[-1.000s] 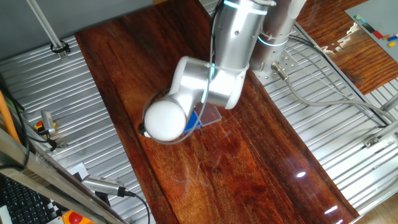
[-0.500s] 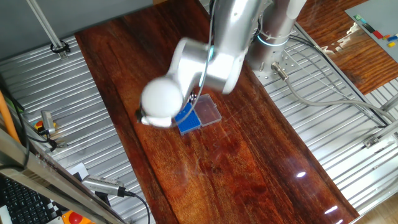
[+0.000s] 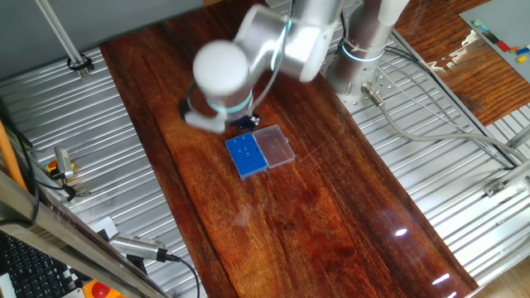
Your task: Insert a small pipette tip into the holder for small pipette tips
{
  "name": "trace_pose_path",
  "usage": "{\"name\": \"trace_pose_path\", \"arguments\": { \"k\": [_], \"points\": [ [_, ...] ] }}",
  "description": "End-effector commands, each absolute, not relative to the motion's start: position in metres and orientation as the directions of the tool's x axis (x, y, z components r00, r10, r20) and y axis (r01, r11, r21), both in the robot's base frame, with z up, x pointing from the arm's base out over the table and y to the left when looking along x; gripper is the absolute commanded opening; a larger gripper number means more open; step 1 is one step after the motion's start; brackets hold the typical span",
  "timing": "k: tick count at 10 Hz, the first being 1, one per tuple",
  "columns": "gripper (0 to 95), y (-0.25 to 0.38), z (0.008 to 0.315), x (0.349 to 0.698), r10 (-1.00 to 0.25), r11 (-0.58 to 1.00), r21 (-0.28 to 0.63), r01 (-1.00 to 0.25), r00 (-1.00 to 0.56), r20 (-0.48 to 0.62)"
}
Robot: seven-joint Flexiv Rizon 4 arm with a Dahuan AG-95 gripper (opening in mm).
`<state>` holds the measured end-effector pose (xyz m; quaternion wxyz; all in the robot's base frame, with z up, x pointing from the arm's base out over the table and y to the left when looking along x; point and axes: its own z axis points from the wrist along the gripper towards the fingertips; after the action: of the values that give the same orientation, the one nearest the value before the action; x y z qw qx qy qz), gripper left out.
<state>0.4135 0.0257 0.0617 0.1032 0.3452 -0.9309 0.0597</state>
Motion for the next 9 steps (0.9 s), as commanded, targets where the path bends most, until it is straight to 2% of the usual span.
{"name": "trace_pose_path", "arguments": {
  "k": [1,6,9],
  "points": [
    [0.0,0.027,0.061,0.415,-0.459,0.885,-0.024,-0.465,-0.879,0.131],
    [0.0,0.025,0.061,0.415,-0.441,0.895,-0.009,-0.445,-0.89,0.117],
    [0.0,-0.01,0.073,0.416,-0.462,0.885,-0.009,-0.466,-0.879,0.118]
  ]
}}
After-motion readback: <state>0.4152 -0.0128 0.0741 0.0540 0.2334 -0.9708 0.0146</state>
